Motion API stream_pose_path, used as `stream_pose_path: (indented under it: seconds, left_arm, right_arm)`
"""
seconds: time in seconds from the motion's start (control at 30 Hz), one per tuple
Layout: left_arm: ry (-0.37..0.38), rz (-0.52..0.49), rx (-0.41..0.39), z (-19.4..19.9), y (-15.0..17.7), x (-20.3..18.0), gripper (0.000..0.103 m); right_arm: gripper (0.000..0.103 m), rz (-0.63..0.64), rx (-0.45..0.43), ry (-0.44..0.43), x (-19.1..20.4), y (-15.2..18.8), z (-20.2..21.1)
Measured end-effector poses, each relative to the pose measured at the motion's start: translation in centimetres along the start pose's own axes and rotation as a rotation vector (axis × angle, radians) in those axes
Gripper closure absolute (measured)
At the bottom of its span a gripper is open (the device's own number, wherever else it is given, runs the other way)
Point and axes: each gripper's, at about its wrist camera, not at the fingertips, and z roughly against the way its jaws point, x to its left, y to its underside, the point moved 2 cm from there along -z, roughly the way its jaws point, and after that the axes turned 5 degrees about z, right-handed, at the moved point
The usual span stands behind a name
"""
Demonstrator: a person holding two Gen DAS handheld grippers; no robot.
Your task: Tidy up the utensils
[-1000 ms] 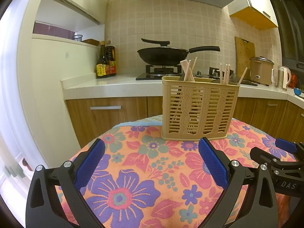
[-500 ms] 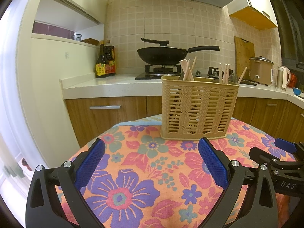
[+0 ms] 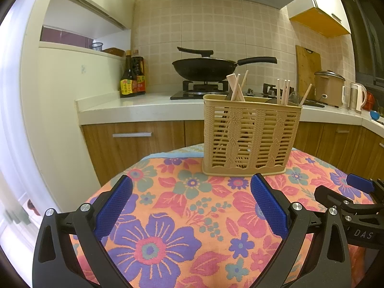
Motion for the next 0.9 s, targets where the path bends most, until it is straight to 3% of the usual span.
stream_pose_path:
  seconds: [0.9]
  left_arm:
    - [0.005,-0.008,-0.001,-0.15,0.15,-0.09,0.008]
  right_arm:
    - [0.008,-0.002,0.006,-0.005,-0.06,0.22,-0.17]
